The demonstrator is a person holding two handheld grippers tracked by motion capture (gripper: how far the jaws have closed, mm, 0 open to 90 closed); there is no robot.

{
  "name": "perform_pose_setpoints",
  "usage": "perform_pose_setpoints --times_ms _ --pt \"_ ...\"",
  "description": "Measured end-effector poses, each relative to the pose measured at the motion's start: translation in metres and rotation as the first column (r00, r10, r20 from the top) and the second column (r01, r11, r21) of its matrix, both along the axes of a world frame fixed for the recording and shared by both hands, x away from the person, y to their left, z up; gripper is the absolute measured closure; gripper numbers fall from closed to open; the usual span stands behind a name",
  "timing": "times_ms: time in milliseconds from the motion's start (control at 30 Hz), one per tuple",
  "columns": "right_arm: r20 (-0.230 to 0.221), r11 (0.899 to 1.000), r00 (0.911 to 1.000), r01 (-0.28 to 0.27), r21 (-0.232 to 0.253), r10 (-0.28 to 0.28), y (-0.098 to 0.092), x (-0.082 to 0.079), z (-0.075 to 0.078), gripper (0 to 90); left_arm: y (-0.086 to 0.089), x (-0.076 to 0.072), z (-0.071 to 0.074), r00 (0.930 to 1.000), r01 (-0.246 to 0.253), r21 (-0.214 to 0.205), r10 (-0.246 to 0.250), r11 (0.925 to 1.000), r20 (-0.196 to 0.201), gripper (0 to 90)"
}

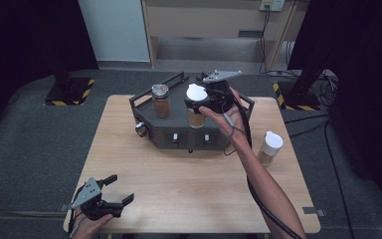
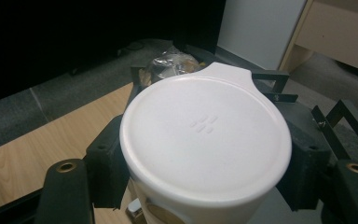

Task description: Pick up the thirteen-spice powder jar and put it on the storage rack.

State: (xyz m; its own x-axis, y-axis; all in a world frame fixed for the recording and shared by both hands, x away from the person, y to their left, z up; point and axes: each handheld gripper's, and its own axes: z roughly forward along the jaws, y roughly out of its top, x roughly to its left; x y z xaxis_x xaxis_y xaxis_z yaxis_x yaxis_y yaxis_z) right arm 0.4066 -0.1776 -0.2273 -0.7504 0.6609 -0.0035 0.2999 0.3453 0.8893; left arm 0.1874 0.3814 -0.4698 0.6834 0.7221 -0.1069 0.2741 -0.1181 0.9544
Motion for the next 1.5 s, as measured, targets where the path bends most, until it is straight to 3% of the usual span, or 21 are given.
perform_pose_setpoints --times_ms 167,567,733,900,1500 --pt "0.002 1.000 0.9998 0.021 -0.018 -0.021 0.010 0.012 0.002 30.6 0.000 0.000 0.000 1.0000 0.001 0.001 -0.001 1.0000 0.001 2.8" --pt "-0.010 0.997 0.9972 0.074 -0.001 -0.074 0.023 0.039 -0.008 30.6 0.000 0.000 0.000 1.0000 -0.005 -0.003 0.005 1.0000 -0.004 2.8" --pt "-0.010 0.995 0.9950 0.099 -0.015 -0.099 0.029 0.044 -0.013 30.6 -0.003 -0.001 0.003 1.0000 0.000 0.018 0.000 0.9998 0.000 2.7" --pt "-0.039 0.993 0.9925 0.116 -0.008 -0.116 0.031 0.055 -0.022 30.6 -0.005 0.000 0.004 1.0000 0.010 0.034 -0.010 0.9994 0.000 2.8" --pt "-0.072 0.992 0.9895 0.125 -0.014 -0.125 0.039 0.065 -0.035 30.6 -0.004 0.000 0.003 1.0000 0.004 0.027 -0.004 0.9996 -0.002 3.0"
